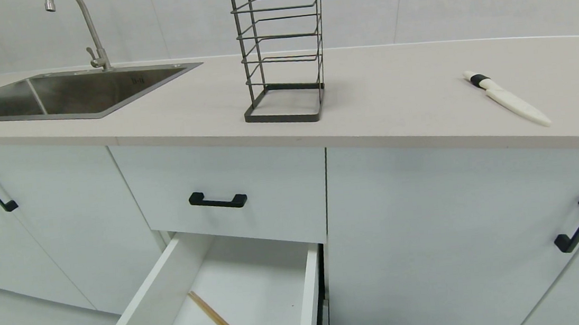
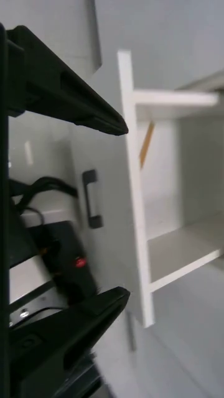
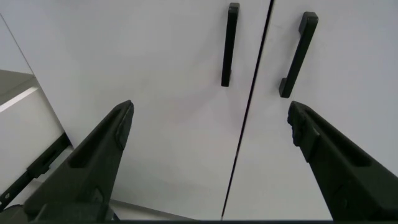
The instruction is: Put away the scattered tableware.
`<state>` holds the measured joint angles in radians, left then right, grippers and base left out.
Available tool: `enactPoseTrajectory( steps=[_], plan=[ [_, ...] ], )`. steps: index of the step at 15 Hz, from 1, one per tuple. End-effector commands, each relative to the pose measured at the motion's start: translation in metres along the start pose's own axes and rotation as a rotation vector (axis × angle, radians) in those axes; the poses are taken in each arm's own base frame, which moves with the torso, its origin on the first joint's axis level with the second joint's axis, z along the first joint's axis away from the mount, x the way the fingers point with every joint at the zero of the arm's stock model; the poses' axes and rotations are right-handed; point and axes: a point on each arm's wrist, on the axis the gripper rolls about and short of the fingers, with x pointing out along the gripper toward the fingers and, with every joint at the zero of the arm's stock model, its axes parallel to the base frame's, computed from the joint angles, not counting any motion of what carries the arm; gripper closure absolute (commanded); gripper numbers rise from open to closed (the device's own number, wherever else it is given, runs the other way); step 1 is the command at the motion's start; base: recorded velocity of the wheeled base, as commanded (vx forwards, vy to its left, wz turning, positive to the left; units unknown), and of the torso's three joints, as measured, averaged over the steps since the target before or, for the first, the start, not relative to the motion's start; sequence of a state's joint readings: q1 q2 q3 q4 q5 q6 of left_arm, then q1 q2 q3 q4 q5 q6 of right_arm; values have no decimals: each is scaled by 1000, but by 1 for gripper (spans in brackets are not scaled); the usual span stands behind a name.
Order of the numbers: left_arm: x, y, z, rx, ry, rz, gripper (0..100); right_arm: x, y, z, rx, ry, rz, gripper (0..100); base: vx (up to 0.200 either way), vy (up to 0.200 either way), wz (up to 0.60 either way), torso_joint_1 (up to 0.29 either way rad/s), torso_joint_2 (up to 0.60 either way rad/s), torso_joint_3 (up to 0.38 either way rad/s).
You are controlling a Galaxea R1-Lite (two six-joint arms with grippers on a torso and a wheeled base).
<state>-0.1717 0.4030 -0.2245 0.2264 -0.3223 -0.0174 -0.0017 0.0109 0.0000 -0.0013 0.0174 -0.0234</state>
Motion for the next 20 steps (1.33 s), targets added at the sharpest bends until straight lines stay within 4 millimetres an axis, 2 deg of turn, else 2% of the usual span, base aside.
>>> enactPoseTrajectory(
  steps=[1,5,6,8,10,11,14,20],
  plan=[
    [19,5,-2,-24,178,-58,0,0,0,0,2,4,3,0,0,0,0,0,0,0],
    [34,4,0,-38,290,-270,0,0,0,0,13,6,3,0,0,0,0,0,0,0],
    [39,4,-1,-42,307,-276,0,0,0,0,14,6,3,0,0,0,0,0,0,0],
    [60,9,0,-62,386,-260,0,0,0,0,14,6,1,0,0,0,0,0,0,0],
    [88,16,6,6,425,-204,0,0,0,0,14,7,1,0,0,0,0,0,0,0],
    [96,18,4,56,435,-182,0,0,0,0,14,6,3,0,0,0,0,0,0,0],
    [94,15,0,135,427,-215,0,0,0,0,14,6,1,0,0,0,0,0,0,0],
    [96,17,-8,100,483,-202,0,0,0,0,16,6,1,0,0,0,0,0,0,0]
  ],
)
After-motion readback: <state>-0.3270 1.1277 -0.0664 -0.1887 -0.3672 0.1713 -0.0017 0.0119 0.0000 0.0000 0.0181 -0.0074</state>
